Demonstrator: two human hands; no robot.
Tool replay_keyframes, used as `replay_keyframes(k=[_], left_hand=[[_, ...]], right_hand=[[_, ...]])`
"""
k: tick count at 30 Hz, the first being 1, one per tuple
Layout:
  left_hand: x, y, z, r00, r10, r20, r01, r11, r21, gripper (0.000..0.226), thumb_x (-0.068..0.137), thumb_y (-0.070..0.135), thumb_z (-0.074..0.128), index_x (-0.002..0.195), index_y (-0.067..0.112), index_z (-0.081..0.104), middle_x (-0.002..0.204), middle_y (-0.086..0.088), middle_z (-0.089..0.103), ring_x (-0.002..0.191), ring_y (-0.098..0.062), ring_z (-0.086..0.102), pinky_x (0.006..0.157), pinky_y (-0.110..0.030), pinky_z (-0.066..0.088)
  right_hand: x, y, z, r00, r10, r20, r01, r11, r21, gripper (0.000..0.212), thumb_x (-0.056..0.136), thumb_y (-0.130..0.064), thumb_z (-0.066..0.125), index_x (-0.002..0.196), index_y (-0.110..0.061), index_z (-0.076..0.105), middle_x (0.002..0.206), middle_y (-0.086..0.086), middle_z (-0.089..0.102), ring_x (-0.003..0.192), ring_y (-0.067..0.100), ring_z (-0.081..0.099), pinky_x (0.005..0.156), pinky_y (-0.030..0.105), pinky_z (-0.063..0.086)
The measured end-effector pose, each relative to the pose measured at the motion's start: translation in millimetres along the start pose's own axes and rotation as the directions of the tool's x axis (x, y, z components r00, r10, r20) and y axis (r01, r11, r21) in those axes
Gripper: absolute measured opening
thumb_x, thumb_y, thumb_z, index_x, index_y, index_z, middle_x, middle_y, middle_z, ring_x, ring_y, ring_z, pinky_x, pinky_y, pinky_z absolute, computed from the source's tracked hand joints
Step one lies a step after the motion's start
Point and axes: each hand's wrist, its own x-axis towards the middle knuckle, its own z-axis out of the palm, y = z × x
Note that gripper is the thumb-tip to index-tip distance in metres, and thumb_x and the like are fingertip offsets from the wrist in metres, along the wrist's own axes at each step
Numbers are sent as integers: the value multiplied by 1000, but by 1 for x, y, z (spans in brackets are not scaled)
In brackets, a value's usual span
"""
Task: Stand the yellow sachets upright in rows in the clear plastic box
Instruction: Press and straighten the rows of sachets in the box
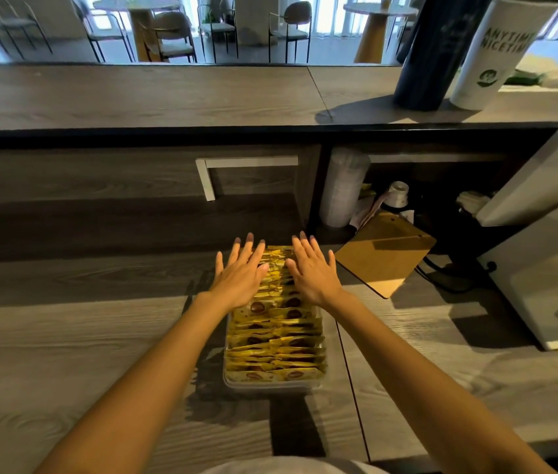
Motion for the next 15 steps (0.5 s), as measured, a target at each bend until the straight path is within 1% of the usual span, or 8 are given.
replay_keyframes(k=[4,6,8,10,13,14,15], left_hand=[[-26,6,-3,983,19,-181,-21,1000,-7,52,102,25,21,149,20,0,158,-2,-12,145,-16,-13,117,-43,-6],[-45,10,2,975,14,-221,-16,1000,-5,53,102,18,24,149,18,1,158,-2,-10,145,-14,-12,117,-41,-4],[-65,14,11,973,20,-230,-20,1000,3,54,101,15,25,149,16,2,158,-1,-8,145,-13,-11,118,-39,-4],[-81,16,22,973,19,-228,-20,1000,-3,53,101,17,24,149,17,2,158,1,-8,145,-10,-11,117,-36,-5],[-99,19,38,983,-11,-185,7,1000,-19,51,101,26,17,148,21,-3,149,9,-20,141,-8,-18,117,-36,-6],[-103,19,43,987,-23,-159,21,1000,-16,50,101,29,15,147,22,-5,144,10,-24,137,-7,-22,117,-36,-7],[-106,19,49,990,-35,-136,33,999,-19,50,101,31,13,146,22,-7,141,10,-27,134,-7,-25,117,-37,-8]], right_hand=[[-27,2,-6,997,-16,-73,20,998,53,54,102,-32,23,150,-16,3,160,2,-3,147,16,-8,117,44,-4],[-45,0,-5,997,-26,-78,33,996,85,54,102,-30,25,150,-18,4,160,0,-2,147,15,-9,117,42,-6],[-64,-4,-2,998,-36,-58,43,993,110,54,102,-30,24,150,-19,4,159,-2,-3,146,13,-10,117,40,-9],[-83,-10,5,999,-39,-27,41,993,111,53,102,-32,22,150,-20,2,159,-3,-6,145,11,-13,117,39,-10],[-105,-17,20,999,-48,-6,48,995,82,54,101,-36,17,149,-21,-2,158,-5,-10,138,4,-21,115,36,-13],[-110,-19,25,999,-50,7,50,997,60,56,99,-42,12,149,-21,-5,157,-6,-13,134,3,-23,114,36,-14],[-114,-20,30,999,-51,19,50,998,37,62,93,-50,3,147,-22,-9,155,-7,-17,133,4,-25,113,36,-15]])
